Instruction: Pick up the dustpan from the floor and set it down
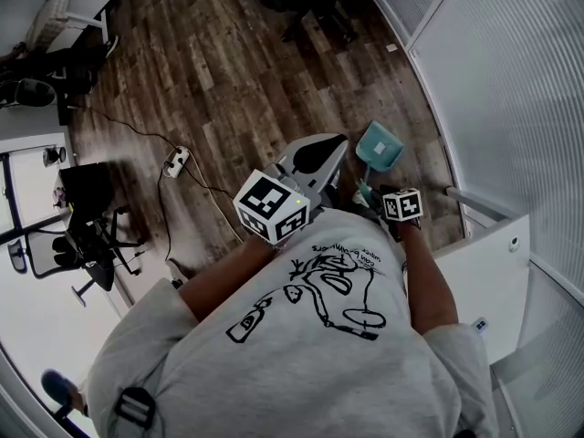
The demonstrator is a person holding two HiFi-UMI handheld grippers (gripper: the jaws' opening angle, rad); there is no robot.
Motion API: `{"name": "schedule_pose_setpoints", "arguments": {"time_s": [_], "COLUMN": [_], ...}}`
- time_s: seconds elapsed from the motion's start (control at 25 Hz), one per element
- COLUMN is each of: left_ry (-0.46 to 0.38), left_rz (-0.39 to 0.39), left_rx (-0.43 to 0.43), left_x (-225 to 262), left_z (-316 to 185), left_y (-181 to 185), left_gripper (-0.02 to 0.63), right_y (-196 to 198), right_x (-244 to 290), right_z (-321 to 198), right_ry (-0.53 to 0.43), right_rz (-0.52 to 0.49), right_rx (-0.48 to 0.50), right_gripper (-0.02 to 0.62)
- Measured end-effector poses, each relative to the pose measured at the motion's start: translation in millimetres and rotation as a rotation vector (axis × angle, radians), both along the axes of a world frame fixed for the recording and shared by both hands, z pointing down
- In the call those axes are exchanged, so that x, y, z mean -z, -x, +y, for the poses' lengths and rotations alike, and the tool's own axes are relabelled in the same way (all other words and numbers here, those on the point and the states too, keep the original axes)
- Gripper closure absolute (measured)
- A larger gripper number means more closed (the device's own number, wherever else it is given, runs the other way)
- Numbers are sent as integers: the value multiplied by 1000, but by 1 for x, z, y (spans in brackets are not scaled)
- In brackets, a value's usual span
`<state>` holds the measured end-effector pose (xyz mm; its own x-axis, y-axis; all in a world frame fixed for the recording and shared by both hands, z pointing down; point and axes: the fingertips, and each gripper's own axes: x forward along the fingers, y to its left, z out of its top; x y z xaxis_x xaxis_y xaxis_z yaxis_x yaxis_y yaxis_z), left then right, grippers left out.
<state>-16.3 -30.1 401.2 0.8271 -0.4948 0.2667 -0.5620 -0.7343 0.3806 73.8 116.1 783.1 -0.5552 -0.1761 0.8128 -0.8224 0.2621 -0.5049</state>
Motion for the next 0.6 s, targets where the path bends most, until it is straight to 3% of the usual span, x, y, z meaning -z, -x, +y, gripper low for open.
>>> {"name": "schedule_pose_setpoints", "arguments": {"time_s": [0.28,0.6], "left_ry": [-7,-17], "left_rz": [6,15], "left_rx": [-9,-15], "left_x": [2,6], "left_z": [-2,-8], "left_y": [-5,-11], "left_gripper": [604,604], "right_y": [-30,-52], "right_x": [16,59], "right_z": [-20,-55], "right_ry": [-62,-201], "right_rz": [18,23], "right_rx": [-84,-163], "right_gripper": [469,476]}}
